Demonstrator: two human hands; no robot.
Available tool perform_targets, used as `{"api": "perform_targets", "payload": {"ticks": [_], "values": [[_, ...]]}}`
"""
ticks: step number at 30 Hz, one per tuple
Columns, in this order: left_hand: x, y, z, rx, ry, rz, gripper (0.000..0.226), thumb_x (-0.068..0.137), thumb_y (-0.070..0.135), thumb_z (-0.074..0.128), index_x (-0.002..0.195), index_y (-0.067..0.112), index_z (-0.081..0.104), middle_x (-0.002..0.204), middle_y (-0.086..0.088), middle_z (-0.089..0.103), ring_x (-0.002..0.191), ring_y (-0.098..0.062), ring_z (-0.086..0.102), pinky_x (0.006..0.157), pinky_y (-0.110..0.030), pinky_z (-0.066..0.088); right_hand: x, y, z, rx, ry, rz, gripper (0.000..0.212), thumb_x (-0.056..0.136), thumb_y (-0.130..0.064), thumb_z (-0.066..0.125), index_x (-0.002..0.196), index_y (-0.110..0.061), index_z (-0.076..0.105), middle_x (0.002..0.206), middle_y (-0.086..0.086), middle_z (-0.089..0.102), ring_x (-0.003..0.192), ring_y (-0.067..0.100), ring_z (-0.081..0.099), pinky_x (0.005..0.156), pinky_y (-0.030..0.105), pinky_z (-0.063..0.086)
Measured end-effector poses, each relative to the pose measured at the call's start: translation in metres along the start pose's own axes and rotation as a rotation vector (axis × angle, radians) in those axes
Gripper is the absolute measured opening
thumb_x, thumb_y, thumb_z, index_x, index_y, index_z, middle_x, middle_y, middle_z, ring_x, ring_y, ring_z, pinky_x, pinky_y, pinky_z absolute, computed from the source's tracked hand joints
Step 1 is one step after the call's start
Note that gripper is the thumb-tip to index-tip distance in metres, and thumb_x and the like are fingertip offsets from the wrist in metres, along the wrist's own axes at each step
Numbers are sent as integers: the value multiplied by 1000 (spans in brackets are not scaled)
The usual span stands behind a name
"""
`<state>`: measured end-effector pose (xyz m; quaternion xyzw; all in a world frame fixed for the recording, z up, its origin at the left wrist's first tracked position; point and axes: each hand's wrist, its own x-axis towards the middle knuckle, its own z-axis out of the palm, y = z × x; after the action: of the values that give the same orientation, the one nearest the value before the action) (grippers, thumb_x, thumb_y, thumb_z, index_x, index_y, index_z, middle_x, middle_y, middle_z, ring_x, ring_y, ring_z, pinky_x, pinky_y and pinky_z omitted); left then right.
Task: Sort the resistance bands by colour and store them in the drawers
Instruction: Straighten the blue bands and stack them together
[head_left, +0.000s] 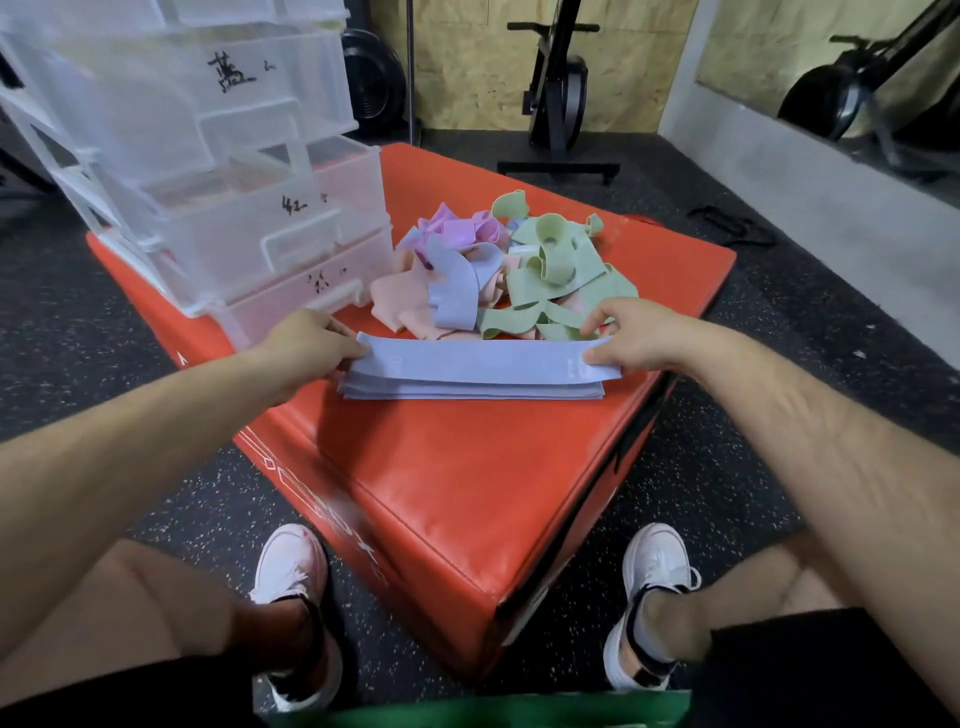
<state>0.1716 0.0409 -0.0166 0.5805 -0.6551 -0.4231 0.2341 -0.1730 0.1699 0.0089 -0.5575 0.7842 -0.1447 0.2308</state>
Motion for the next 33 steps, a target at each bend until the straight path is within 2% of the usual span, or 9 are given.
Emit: {"api": "perform_targets", "payload": {"ticks": [5,11,13,15,19,22,25,30,33], "values": [[-2,-11,4,69,8,-15,12,84,4,73,80,9,62,74,-13,61,57,-20,56,42,-16,51,0,4,17,-95,26,-23,29,82,-22,76,107,-23,61,90,8,65,71,22,58,71,39,52],[5,-20,6,121,48,9,15,84,6,73,93,6,61,81,-15,64,57,-25,62,54,-30,59,-3,5,23,-101,26,-68,13,84,-26,78,92,-22,68,79,-4,57,65,13,52,56,29,39],[5,-21,6,183,71,76,22,82,7,73,98,10,57,80,-15,65,56,-28,66,51,-31,57,-4,7,24,-107,21,-70,11,83,-28,79,86,-23,70,77,-4,59,65,13,52,55,28,38],[4,-22,6,325,106,178,26,79,11,74,96,14,56,75,-12,66,62,-30,67,57,-33,53,-5,7,25,-127,33,-88,11,82,-31,80,81,-26,70,71,-3,59,62,15,51,55,29,38],[3,-20,8,551,73,258,8,82,13,71,79,17,64,76,4,62,81,-24,62,63,-28,38,-6,2,24,-239,51,-123,9,84,-31,78,84,-25,72,71,-4,59,61,12,52,53,29,37],[12,-15,6,587,68,262,11,78,8,64,73,17,68,76,4,63,84,-22,64,68,-25,43,-3,-11,22,-295,59,-152,10,87,-36,73,86,-26,72,72,-9,57,64,8,52,54,29,36],[22,4,14,596,116,358,6,78,14,65,82,17,70,89,-3,66,90,-24,62,73,-26,45,7,-37,19,-190,98,-222,11,92,-41,66,90,-31,69,76,-8,62,69,13,59,62,33,47],[36,41,46,546,47,591,25,77,21,75,101,16,71,99,-2,54,86,-23,57,79,-31,46,35,-83,30,-138,115,-352,11,95,-28,63,102,-24,71,98,-5,70,91,16,63,83,36,52],[47,54,65,615,-31,522,63,62,61,73,110,20,67,99,-5,57,96,-20,51,81,-30,43,56,-95,37,-172,85,-353,19,96,-26,61,113,-25,68,105,-5,71,99,17,62,89,36,51]]}}
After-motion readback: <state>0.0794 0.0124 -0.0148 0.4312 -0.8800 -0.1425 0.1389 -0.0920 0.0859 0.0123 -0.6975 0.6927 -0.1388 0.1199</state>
